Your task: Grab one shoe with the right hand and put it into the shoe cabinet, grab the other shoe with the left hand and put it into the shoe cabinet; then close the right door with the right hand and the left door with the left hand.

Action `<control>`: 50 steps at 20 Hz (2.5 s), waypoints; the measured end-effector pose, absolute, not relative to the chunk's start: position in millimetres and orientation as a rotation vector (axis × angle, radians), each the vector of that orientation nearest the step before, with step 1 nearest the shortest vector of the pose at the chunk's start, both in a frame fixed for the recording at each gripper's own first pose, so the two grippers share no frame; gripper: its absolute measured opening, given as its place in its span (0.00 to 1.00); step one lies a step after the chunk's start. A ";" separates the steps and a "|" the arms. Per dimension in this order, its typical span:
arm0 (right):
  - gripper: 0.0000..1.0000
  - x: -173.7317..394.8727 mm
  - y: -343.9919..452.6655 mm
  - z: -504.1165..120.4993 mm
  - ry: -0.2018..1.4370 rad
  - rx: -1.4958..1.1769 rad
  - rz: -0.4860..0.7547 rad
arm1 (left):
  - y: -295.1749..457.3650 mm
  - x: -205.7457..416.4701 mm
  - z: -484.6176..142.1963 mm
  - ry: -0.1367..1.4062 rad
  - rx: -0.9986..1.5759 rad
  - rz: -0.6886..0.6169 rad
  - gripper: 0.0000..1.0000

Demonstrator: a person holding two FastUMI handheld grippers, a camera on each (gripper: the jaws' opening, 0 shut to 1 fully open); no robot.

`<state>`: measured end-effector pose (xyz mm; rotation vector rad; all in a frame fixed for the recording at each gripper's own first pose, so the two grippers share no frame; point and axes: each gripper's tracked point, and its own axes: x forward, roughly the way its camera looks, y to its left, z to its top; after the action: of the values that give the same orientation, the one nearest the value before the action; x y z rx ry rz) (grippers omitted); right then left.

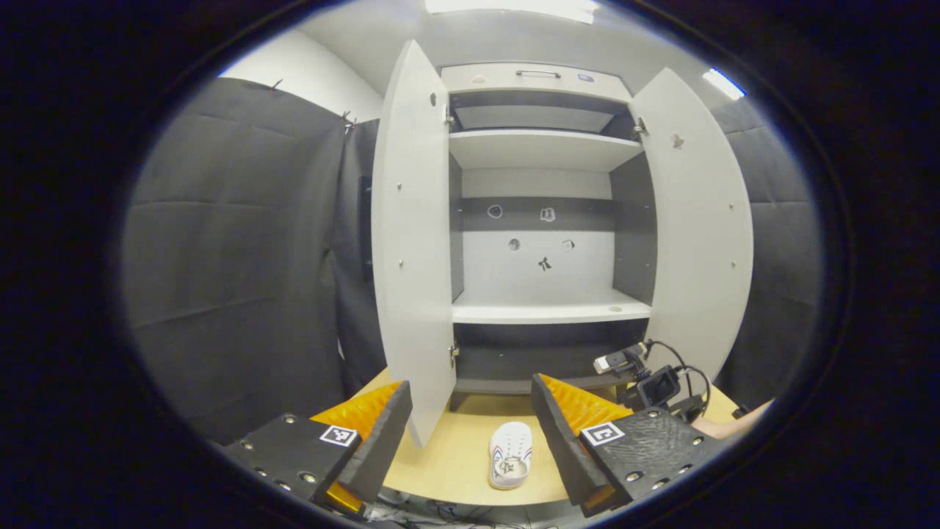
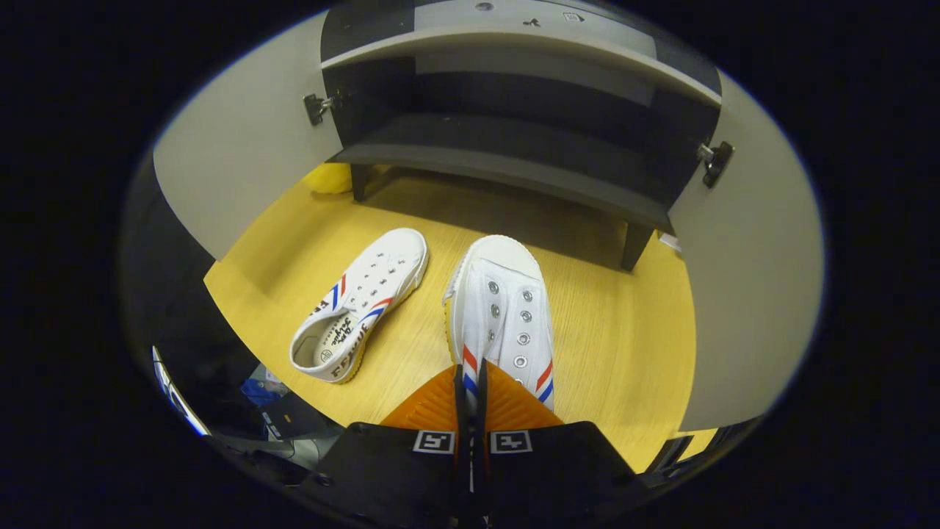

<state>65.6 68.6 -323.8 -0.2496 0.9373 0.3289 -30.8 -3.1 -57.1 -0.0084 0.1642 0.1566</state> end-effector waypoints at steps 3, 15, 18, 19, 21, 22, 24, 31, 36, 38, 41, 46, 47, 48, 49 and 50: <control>0.04 61.2 81.6 -265.0 0.851 -0.148 0.281 | 15.0 -32.3 -50.7 0.133 0.008 0.088 0.94; 0.04 129.0 133.7 -55.3 0.422 -0.051 0.220 | 32.0 -30.0 -56.3 0.116 -0.006 -0.092 0.94; 0.03 162.6 136.1 -28.5 0.368 -0.020 0.220 | 32.3 -17.7 -43.8 0.091 0.003 -0.082 0.94; 0.03 173.7 134.8 -21.0 0.352 -0.022 0.218 | 30.5 -14.1 -39.9 0.084 -0.001 -0.076 0.94; 0.03 201.0 129.5 -4.6 0.311 -0.031 0.210 | 21.6 -5.2 -37.3 0.078 -0.021 -0.081 0.94; 0.04 212.0 128.3 1.5 0.294 -0.032 0.208 | 16.5 0.0 -40.0 0.085 -0.023 -0.082 0.94; 0.04 237.4 124.0 14.9 0.269 -0.017 0.208 | 6.5 10.7 -49.1 0.112 -0.004 -0.083 0.94; 0.03 314.6 100.5 14.1 0.258 0.007 0.197 | -17.1 41.4 -66.7 0.176 -0.002 -0.022 0.94; 0.03 358.3 100.5 -2.2 0.286 0.057 0.224 | -21.8 52.4 -78.8 0.222 -0.003 0.070 0.94; 0.03 372.4 100.2 -9.0 0.297 0.066 0.234 | -21.8 54.1 -81.3 0.234 0.003 0.112 0.94; 0.03 388.5 105.9 -23.5 0.354 0.132 0.250 | -22.9 53.3 -91.7 0.260 -0.024 0.182 0.94; 0.04 407.4 110.5 -38.6 0.399 0.168 0.250 | -24.7 47.0 -99.2 0.278 -0.034 0.275 0.94; 0.04 409.8 113.4 -42.1 0.408 0.175 0.251 | -22.8 44.5 -102.0 0.285 -0.030 0.292 0.94; 0.04 412.8 115.0 -45.0 0.415 0.175 0.252 | -21.1 42.8 -104.0 0.290 -0.029 0.305 0.94; 0.04 413.4 116.4 -48.0 0.420 0.176 0.250 | -19.3 39.8 -105.0 0.293 -0.030 0.316 0.94; 0.06 415.5 117.4 -50.3 0.425 0.175 0.252 | -17.6 36.4 -105.4 0.295 -0.031 0.327 0.94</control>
<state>415.5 117.4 -50.3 0.1752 0.4255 0.2517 36.4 -17.6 -105.4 -0.0314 0.2949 0.3267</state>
